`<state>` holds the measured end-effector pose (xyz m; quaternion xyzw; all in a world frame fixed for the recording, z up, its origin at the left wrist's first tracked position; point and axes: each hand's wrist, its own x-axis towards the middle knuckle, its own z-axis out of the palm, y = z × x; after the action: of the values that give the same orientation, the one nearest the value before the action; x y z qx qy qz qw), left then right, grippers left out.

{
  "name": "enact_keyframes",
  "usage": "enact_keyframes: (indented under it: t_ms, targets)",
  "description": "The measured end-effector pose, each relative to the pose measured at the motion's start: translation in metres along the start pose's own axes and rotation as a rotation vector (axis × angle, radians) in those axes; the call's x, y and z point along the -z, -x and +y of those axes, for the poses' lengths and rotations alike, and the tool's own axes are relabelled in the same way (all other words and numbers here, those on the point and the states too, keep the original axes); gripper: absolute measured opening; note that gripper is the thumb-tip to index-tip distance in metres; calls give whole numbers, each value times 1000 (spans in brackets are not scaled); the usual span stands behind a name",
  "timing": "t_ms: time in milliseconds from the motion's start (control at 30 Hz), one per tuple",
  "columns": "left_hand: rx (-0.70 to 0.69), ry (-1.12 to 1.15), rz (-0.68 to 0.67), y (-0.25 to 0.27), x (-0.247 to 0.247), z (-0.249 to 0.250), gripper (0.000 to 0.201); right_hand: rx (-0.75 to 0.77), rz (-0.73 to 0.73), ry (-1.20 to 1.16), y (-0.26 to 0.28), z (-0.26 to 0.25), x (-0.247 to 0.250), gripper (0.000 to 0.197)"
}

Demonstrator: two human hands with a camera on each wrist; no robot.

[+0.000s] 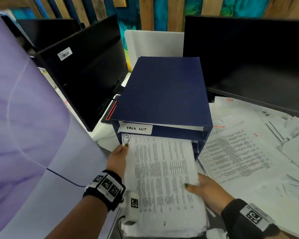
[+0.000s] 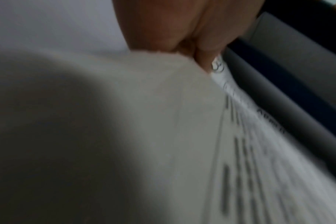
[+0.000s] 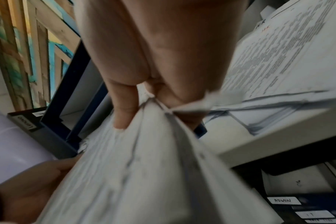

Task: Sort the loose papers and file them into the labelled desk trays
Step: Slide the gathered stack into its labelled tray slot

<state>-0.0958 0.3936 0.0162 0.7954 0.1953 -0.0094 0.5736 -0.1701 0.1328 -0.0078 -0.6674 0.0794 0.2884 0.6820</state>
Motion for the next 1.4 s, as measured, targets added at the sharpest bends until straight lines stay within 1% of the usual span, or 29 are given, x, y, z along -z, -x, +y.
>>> enact_keyframes:
  t_ms: [33, 67, 100, 167, 267, 333, 400, 467, 500, 533, 600, 667, 733, 800, 867, 933, 967, 1033, 1067, 1167, 1200, 1233, 1300, 1333, 1400]
  targets:
    - [-1, 4, -23, -4, 1, 2, 17, 10, 25, -5, -1, 0, 0, 53]
    - [26, 12, -64, -6, 1, 6, 12, 27, 59, 6, -3, -2, -1, 47]
    - [55, 23, -113, -8, 2, 5, 15, 41, 98, 25, -4, -6, -1, 41]
    - [102, -14, -204, -13, 5, 1, 29, 57, 175, 27, -10, -15, -1, 34]
    - [131, -57, -368, -12, 14, -10, 27, 53, 260, -82, -17, -29, -4, 30]
    - [161, -24, -457, -8, 21, -13, 30, 35, 310, -158, -22, -36, -7, 26]
    - [219, 50, -509, -4, 29, -11, 27, 31, 361, -230, -27, -42, -10, 23]
    - [281, 94, -598, 2, 39, -6, 25, 25, 395, -268, -32, -47, -14, 20]
    - [271, 85, -635, 4, 44, -4, 26, 17, 408, -283, -34, -48, -16, 19]
    - [247, 82, -645, 4, 47, -3, 27, 5, 415, -306, -35, -48, -17, 20]
    - [196, 99, -602, 1, 47, 0, 25, -12, 388, -361, -36, -49, -18, 25]
    - [192, 131, -512, -2, 41, 4, 22, -19, 328, -378, -33, -51, -17, 28]
    - [207, 185, -429, -5, 34, 11, 20, -60, 269, -296, -26, -56, -14, 28]
    - [234, 274, -374, -7, 27, 18, 18, -119, 232, -189, -17, -66, -9, 24]
    - [261, 382, -332, -7, 21, 25, 11, -108, 258, -151, -14, -71, -4, 26]
    - [265, 485, -285, -6, 16, 30, 4, -63, 326, -227, -16, -73, -6, 20]
    - [260, 535, -258, -7, 13, 30, 7, -39, 354, -308, -17, -72, -9, 14]
    - [230, 583, -227, -8, 8, 28, 9, 19, 374, -488, -21, -72, -16, 11]
    - [210, 590, -222, -10, 6, 26, 11, 52, 375, -554, -24, -71, -19, 11]
    - [167, 644, -259, -12, 1, 23, 16, 120, 403, -664, -31, -70, -25, 22]
    - [158, 614, -270, -11, -1, 23, 16, 139, 408, -671, -33, -70, -27, 25]
    - [138, 531, -270, -8, -2, 24, 19, 164, 406, -660, -34, -71, -29, 28]
    - [25, 219, -277, -3, -5, 22, 28, 200, 390, -603, -37, -71, -32, 34]
    - [-77, 31, -271, -1, -6, 21, 30, 204, 385, -560, -38, -71, -32, 35]
    - [-356, -271, -243, 1, -8, 19, 31, 206, 390, -406, -39, -70, -33, 33]
